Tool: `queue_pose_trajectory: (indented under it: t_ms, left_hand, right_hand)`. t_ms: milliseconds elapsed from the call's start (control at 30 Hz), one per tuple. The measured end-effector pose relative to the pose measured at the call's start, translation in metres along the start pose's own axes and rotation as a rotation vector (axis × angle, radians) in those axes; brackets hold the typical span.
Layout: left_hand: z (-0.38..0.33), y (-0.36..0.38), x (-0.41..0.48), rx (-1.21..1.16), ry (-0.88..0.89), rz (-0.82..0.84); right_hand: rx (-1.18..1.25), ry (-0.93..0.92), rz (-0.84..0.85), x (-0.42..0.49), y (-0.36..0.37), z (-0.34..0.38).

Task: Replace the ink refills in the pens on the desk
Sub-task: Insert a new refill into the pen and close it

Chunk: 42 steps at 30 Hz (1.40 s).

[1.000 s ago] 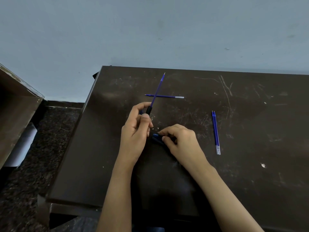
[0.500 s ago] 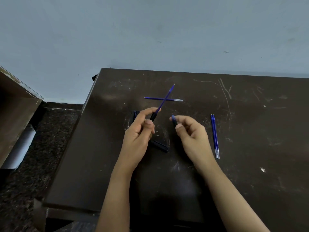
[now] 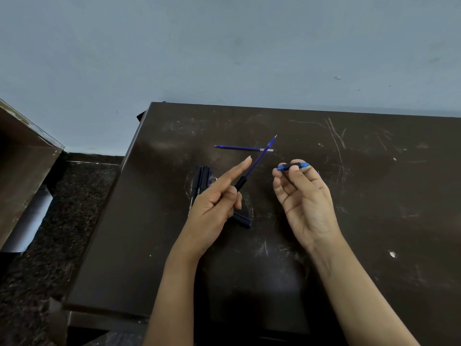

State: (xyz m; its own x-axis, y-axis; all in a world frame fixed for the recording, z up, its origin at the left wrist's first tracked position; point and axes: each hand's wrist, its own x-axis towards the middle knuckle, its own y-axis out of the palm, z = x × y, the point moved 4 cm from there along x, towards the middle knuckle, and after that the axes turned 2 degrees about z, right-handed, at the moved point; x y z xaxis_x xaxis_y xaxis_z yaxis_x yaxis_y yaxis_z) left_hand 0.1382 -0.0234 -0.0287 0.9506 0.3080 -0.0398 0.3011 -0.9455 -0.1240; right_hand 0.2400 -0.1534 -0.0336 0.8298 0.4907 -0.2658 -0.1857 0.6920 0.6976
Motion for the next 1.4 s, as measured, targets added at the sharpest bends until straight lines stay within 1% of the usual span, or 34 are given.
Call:
queue_pose_trajectory:
  t_ms: [333, 600, 867, 1067, 1400]
  left_hand:
    - [0.0, 0.002, 0.0, 0.016, -0.042, 0.035]
    - [0.001, 0.004, -0.001, 0.065, -0.066, 0.053]
    - [0.003, 0.004, 0.0, 0.119, -0.066, 0.055]
    - [0.003, 0.003, 0.0, 0.126, -0.059, 0.047]
    - [0.005, 0.003, 0.0, 0.171, -0.055, 0.065]
  right_hand:
    - [0.008, -0.07, -0.042, 0.003, -0.006, 0.008]
    - [-0.001, -0.071, -0.025, 0.002, -0.006, 0.011]
    - [-0.062, -0.077, -0.025, 0.001, -0.003, 0.008]
    - [-0.018, -0.077, -0.04, 0.002, -0.005, 0.009]
    - [-0.184, -0.096, 0.031, 0.0, -0.002, 0.006]
